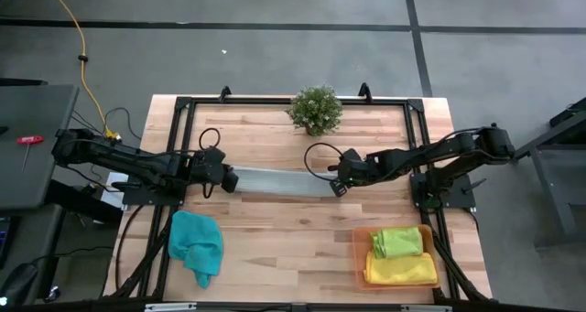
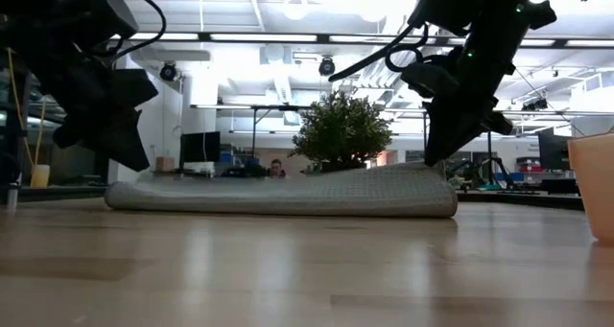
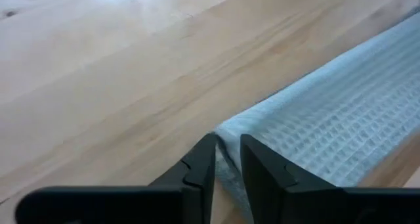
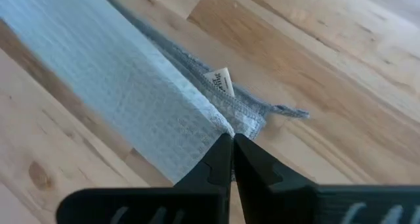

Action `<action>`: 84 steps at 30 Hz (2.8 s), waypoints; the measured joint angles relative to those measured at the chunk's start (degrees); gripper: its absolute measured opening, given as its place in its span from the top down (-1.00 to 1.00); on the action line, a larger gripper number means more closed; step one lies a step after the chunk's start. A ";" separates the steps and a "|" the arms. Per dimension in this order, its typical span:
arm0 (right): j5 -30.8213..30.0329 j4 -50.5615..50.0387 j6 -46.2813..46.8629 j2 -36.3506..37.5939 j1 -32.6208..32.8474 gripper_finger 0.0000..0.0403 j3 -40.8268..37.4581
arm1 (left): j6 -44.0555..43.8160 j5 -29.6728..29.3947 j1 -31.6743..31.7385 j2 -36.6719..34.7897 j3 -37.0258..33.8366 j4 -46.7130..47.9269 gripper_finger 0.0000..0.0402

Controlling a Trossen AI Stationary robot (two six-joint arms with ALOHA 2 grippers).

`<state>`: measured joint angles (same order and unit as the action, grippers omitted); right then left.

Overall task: Fold microfiber towels
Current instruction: Fold the gray microfiber towel

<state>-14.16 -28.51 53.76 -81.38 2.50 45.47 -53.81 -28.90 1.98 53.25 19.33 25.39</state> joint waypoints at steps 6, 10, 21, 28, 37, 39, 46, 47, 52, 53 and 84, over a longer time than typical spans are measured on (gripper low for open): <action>-2.38 0.28 0.20 0.00 -1.04 0.62 -0.02 | 2.01 -0.71 0.26 0.00 0.00 0.28 0.49; -5.15 0.33 -1.27 0.28 -3.34 0.26 -0.02 | 5.57 0.05 2.83 -1.18 0.08 0.25 0.35; 3.52 -1.54 -17.85 7.67 -8.89 -0.11 0.90 | 30.03 16.55 7.01 -6.30 5.35 -6.04 0.19; 10.84 -0.40 -16.45 9.24 -6.89 -0.12 -5.50 | 35.76 18.82 7.00 0.98 5.27 -7.61 0.19; 15.29 13.86 -14.86 9.38 -2.84 -0.12 -10.73 | 43.34 19.45 6.58 14.55 4.72 -11.53 0.19; 15.73 15.06 -16.11 9.38 -1.96 -0.12 -10.71 | 42.65 19.95 6.58 16.34 4.72 -11.35 0.21; 15.50 11.50 -13.40 9.03 -0.88 -0.12 -12.32 | 43.07 23.25 6.56 21.63 4.96 -11.16 0.44; 15.13 12.04 -11.95 9.03 -0.93 -0.12 -12.96 | 43.07 23.15 6.56 22.13 5.03 -11.13 0.49; 14.39 15.09 -1.92 9.03 -0.96 -0.12 -16.38 | 42.87 22.17 6.54 22.93 5.09 -11.30 0.70; 14.66 16.20 0.55 9.03 -0.96 -0.12 -17.14 | 42.91 22.09 6.56 22.95 5.07 -11.30 0.75; 8.94 37.20 36.41 -1.07 -1.27 -0.11 -21.57 | 43.52 21.26 6.58 22.64 4.87 -10.91 0.99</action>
<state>-5.23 8.69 90.17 -82.46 1.24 23.90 -10.28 -7.64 8.56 75.90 24.21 14.48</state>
